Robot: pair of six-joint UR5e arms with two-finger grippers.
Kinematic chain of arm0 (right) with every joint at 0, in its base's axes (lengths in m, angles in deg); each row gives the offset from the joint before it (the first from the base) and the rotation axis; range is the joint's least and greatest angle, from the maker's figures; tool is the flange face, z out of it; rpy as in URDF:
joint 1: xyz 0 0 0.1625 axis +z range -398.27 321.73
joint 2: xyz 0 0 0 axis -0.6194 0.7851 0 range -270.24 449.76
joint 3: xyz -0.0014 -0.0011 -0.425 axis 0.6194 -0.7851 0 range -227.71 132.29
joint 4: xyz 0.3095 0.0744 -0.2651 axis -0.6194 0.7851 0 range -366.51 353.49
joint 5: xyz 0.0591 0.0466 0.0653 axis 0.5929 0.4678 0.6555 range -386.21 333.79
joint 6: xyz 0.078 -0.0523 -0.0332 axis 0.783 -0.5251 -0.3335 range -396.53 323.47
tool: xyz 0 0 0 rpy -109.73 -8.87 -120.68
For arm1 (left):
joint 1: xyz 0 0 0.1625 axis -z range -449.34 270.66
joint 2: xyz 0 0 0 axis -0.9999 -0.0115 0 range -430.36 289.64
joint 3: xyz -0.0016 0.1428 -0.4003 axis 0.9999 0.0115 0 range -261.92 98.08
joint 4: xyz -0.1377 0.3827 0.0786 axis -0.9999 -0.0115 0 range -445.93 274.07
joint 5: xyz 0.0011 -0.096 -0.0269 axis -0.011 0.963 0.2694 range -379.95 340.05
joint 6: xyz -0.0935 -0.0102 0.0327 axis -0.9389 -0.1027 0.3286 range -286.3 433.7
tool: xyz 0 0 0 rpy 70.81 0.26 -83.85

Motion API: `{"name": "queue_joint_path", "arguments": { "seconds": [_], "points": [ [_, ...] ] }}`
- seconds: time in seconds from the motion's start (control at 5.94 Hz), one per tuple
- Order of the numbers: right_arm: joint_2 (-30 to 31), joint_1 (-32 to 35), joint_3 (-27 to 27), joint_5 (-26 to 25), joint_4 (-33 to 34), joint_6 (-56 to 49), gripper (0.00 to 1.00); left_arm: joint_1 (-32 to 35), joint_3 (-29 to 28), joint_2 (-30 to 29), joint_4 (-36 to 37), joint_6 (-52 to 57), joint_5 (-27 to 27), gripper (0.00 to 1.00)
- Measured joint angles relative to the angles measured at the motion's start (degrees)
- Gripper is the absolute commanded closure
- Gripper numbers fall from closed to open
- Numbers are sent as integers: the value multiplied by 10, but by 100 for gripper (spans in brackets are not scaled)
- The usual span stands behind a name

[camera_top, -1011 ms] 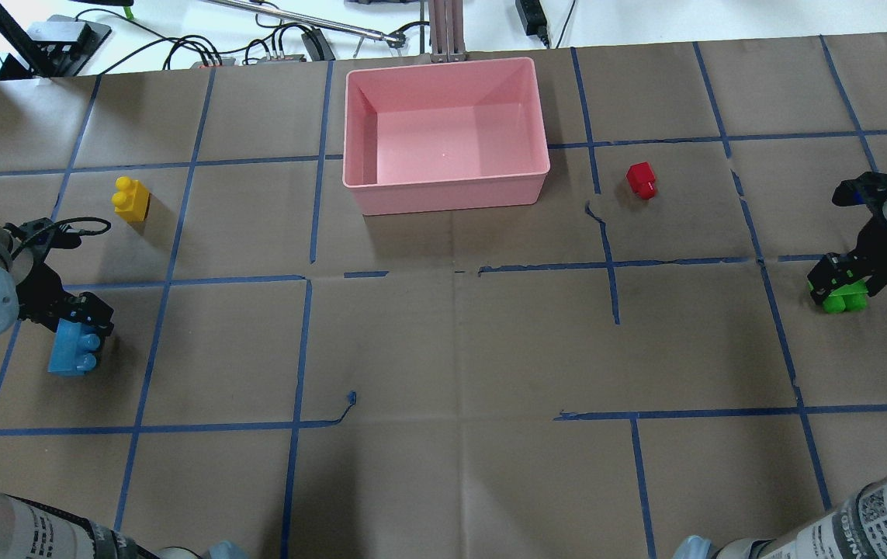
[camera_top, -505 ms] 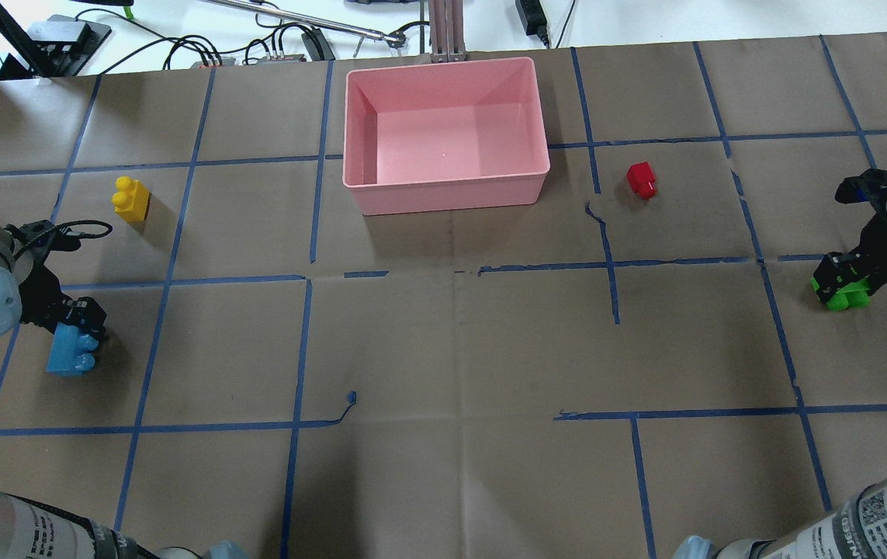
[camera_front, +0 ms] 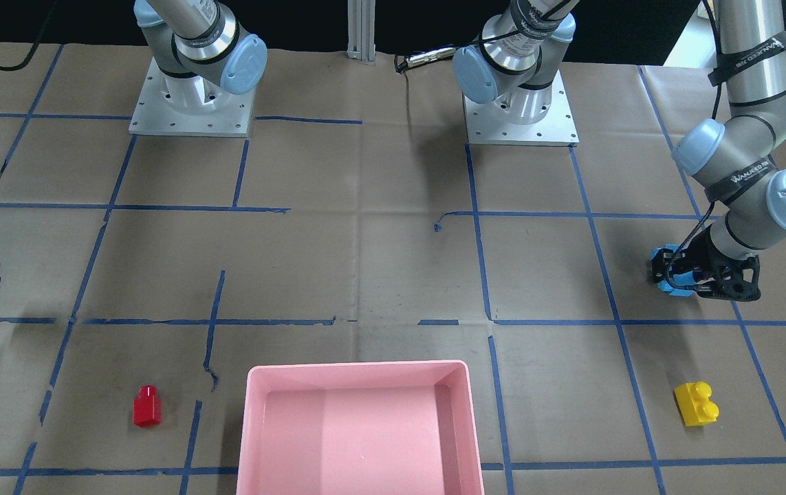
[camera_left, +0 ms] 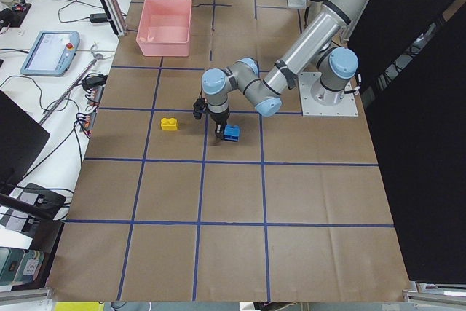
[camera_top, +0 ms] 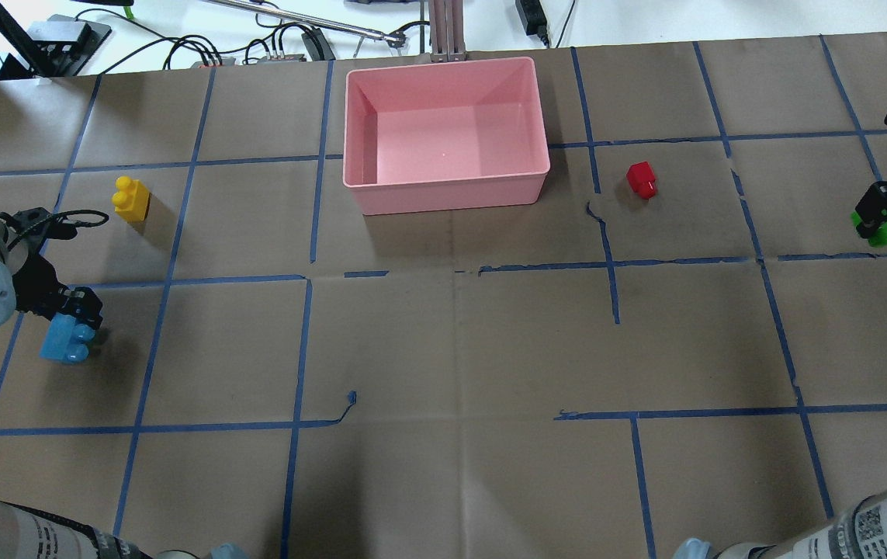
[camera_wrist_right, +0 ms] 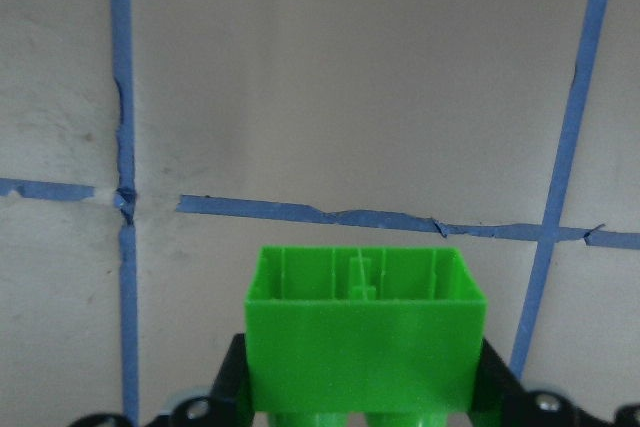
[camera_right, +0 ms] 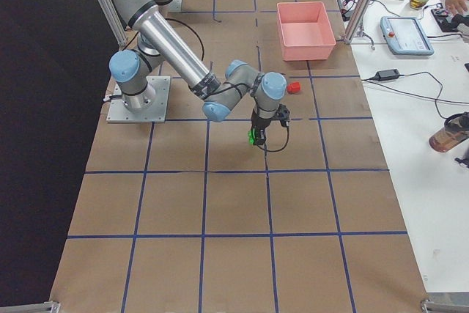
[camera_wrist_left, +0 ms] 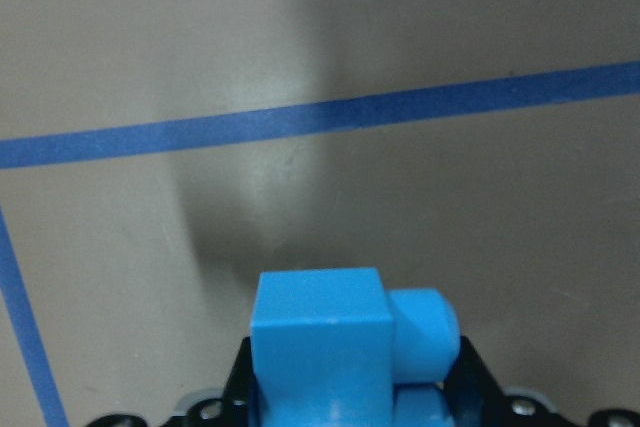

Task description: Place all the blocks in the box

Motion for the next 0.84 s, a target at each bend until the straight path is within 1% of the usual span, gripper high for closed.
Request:
{"name": "queue_joint_path", "arguments": {
  "seconds": [0.17,0.34,0.51,0.67,0.84],
  "points": [
    [2,22,-69,9,-78,27,69,25,-34,4,-28,-3,30,100],
    [2,61,-128,12,-145,84,69,64,-94,0,-76,-26,48,100],
    [2,109,-167,12,-186,156,69,111,-161,-11,-128,-69,58,100],
    [2,156,-186,11,-203,225,69,166,-223,-28,-167,-113,65,100],
    [2,200,-196,10,-207,290,69,227,-284,-55,-186,-174,74,100]
  ]
}}
